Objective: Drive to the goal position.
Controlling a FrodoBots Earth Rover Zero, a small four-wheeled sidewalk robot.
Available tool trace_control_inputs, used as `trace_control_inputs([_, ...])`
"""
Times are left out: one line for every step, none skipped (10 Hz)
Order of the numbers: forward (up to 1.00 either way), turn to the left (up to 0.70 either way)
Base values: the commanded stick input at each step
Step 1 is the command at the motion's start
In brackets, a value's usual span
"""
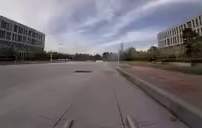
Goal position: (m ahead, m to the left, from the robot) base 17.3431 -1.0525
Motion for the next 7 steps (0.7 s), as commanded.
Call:
trace_control_inputs([1.00,0.00])
trace_control_inputs([1.00,0.00])
trace_control_inputs([1.00,0.00])
trace_control_inputs([1.00,0.00])
trace_control_inputs([1.00,0.00])
trace_control_inputs([1.00,0.00])
trace_control_inputs([1.00,0.00])
